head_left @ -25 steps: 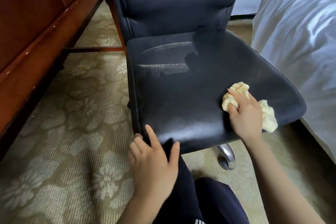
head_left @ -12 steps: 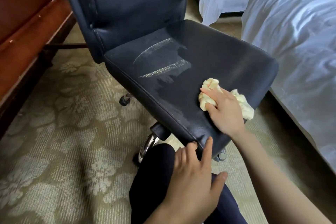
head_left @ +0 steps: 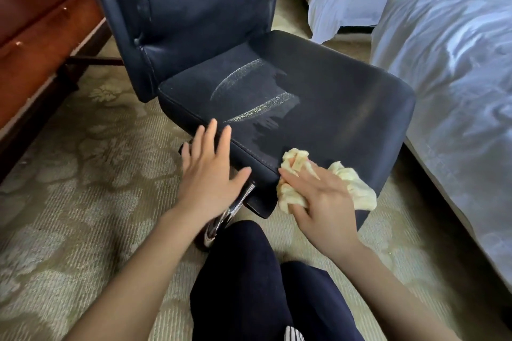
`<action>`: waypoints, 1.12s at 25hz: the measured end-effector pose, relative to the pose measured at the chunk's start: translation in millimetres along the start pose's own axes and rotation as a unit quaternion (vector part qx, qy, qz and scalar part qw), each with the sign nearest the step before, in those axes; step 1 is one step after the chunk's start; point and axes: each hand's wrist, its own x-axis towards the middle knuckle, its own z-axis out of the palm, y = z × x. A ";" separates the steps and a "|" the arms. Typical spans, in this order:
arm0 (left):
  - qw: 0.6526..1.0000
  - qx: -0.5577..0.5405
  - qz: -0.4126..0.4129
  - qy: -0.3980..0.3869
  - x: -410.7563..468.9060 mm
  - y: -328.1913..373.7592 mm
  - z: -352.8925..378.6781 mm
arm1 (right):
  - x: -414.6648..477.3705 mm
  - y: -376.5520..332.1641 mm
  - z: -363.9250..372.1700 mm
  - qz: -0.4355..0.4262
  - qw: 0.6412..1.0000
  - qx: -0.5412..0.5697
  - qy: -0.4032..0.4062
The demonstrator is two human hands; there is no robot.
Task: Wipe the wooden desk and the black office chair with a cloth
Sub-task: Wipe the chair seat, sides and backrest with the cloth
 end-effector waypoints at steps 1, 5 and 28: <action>1.000 0.005 -0.021 -0.016 12.5 -6.8 -0.3 | 2.7 2.0 0.7 -0.004 1.000 -0.007 -0.009; 0.995 -0.005 -0.066 -0.077 42.0 -21.1 5.4 | 38.9 17.4 3.7 0.055 0.993 -0.030 -0.095; 0.997 0.015 0.068 0.026 0.0 9.7 8.8 | 182.8 54.9 58.0 0.075 0.987 -0.007 -0.143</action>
